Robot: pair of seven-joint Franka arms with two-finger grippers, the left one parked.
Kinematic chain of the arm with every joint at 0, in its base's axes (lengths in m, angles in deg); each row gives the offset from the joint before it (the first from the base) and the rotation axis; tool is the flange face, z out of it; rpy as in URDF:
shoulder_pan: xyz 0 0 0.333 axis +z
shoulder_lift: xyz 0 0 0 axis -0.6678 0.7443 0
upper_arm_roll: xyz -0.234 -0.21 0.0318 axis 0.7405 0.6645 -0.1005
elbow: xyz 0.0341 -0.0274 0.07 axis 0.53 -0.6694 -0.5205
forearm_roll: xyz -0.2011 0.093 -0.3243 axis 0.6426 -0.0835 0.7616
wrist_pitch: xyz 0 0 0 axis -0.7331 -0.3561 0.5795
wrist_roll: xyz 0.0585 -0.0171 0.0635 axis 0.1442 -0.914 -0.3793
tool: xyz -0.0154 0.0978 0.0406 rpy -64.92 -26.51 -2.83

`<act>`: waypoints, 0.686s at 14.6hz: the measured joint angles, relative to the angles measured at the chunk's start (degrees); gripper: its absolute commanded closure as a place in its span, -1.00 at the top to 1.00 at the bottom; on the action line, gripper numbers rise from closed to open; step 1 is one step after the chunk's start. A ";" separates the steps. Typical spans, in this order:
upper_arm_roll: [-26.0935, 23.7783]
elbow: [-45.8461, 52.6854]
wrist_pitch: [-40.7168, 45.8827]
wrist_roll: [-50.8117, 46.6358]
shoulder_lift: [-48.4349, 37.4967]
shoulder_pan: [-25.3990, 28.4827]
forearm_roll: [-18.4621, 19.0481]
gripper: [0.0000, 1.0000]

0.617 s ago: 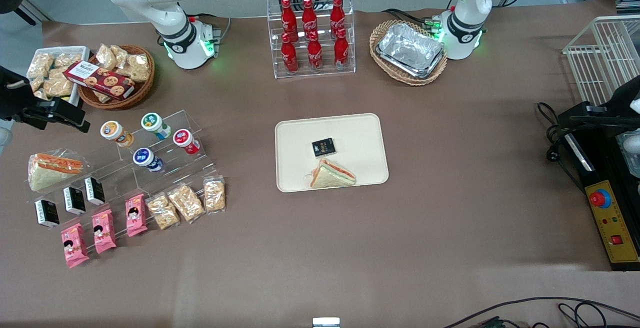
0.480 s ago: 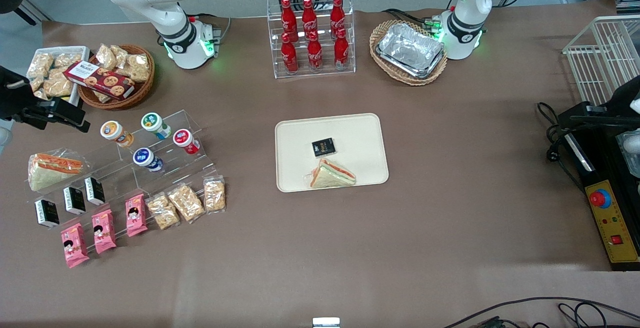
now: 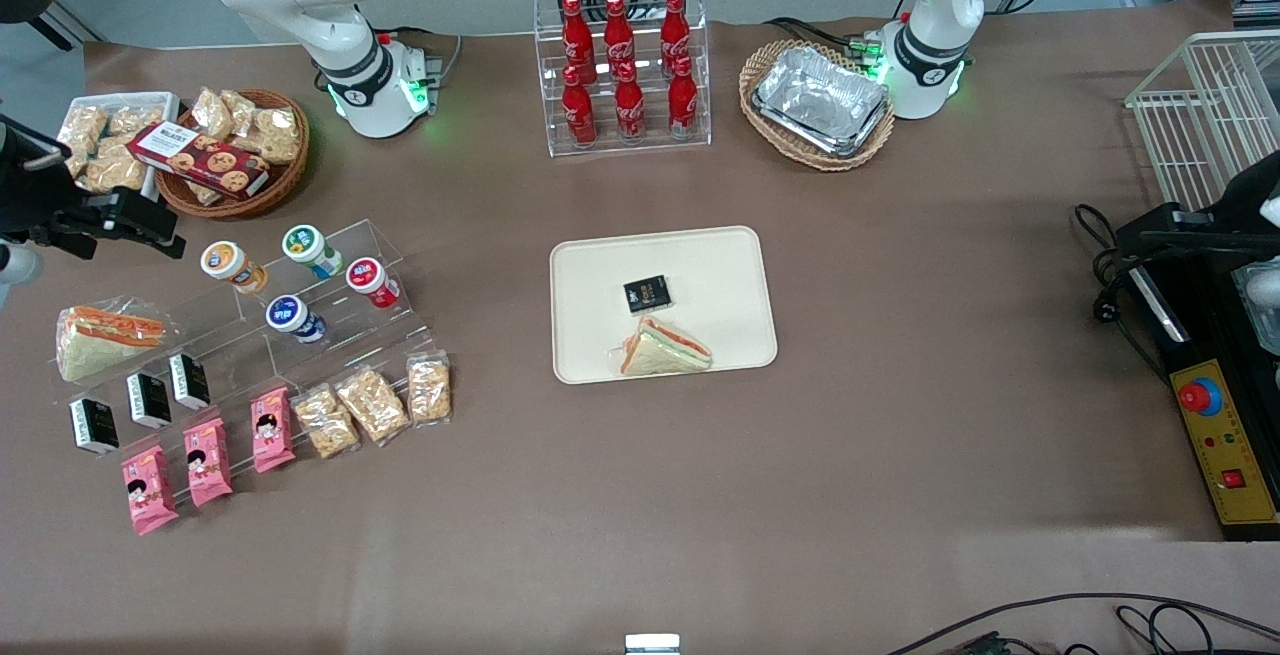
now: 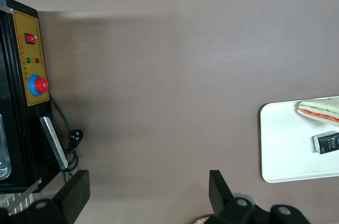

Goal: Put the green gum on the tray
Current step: 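Move the right gripper over the green gum bottle on the rack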

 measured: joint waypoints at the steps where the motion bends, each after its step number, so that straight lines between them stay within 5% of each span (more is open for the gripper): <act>1: -0.03 -1.02 0.09 0.69 -0.63 0.00 0.03 1.00; 10: -0.03 -28.45 -14.89 3.90 -15.38 0.00 1.85 1.00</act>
